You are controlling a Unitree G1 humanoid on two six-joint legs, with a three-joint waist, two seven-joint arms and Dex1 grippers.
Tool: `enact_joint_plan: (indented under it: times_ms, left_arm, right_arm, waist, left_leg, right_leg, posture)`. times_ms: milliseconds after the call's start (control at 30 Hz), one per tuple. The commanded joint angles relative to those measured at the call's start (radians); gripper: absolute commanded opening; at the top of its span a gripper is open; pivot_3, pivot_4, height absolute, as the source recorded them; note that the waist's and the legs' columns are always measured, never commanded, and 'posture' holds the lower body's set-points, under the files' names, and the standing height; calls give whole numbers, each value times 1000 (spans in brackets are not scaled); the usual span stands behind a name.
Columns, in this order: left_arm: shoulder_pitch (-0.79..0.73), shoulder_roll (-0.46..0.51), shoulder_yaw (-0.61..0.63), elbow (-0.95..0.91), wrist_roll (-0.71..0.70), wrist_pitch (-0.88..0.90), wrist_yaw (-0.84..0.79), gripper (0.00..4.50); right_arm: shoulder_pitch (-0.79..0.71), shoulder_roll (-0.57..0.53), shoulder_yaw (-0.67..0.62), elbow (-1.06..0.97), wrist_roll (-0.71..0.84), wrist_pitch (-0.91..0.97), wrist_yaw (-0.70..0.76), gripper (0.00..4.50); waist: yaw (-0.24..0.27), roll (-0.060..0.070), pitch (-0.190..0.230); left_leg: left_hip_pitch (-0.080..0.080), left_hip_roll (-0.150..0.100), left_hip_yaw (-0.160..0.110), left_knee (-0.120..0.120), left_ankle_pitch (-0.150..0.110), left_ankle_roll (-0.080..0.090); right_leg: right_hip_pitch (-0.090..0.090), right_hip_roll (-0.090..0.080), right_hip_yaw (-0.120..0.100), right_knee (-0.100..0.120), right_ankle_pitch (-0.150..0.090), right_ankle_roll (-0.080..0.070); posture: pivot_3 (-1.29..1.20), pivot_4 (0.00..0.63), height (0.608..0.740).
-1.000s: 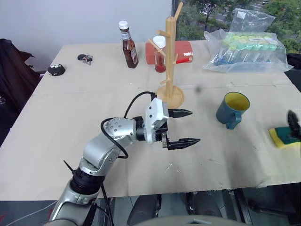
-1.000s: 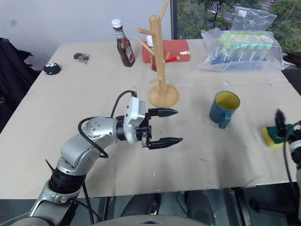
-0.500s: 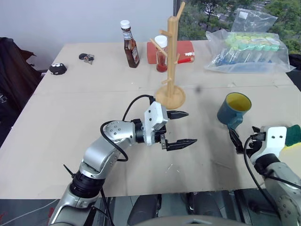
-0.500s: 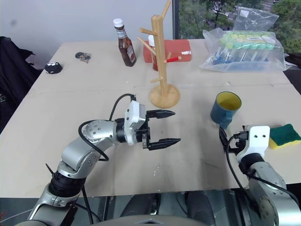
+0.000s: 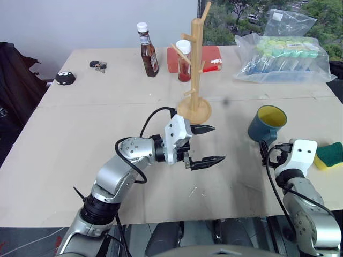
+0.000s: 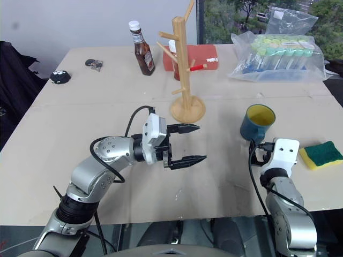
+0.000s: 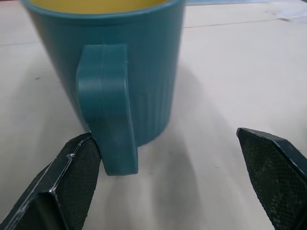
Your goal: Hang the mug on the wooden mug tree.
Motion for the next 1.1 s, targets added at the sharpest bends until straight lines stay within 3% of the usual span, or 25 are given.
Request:
enact_joint_plan:
  times_ms: [33,733,800,867,1033,1100]
  left_arm:
    - [-18,-4,8,-36,-1,-8,6,4500]
    - [-14,-1,10,-63,-5,12,36,4500]
    - [-12,1,12,-67,-7,13,39,4500]
    - [-10,2,13,-67,-7,12,40,4500]
    - [2,5,15,-74,-6,12,46,4500]
    - [5,4,15,-76,-7,13,50,4500]
  right_arm:
    - [-12,15,-13,-30,-27,-5,-18,4442]
    - [-114,92,-44,64,-94,16,-59,4442]
    - [-121,96,-47,75,-96,14,-58,3409]
    - [-131,98,-54,85,-96,12,-56,2674]
    - [-148,93,-61,101,-91,2,-32,47]
    - [-156,91,-66,109,-90,1,-26,47]
  waist:
    - [-1,0,0]
    - [-2,0,0]
    - [-2,0,0]
    - [-2,0,0]
    - [-2,0,0]
    - [-2,0,0]
  left_leg:
    - [0,0,0,0,0,0]
    - [0,0,0,0,0,0]
    - [0,0,0,0,0,0]
    - [0,0,0,0,0,0]
    - [0,0,0,0,0,0]
    - [0,0,0,0,0,0]
  right_leg:
    - [0,0,0,0,0,0]
    - [0,0,0,0,0,0]
    - [0,0,0,0,0,0]
    - [0,0,0,0,0,0]
    - [0,0,0,0,0,0]
    - [0,0,0,0,0,0]
  posture:
    - [0,150,740]
    - [0,150,740]
    - [0,150,740]
    - [0,150,740]
    - [0,150,740]
    - [0,150,740]
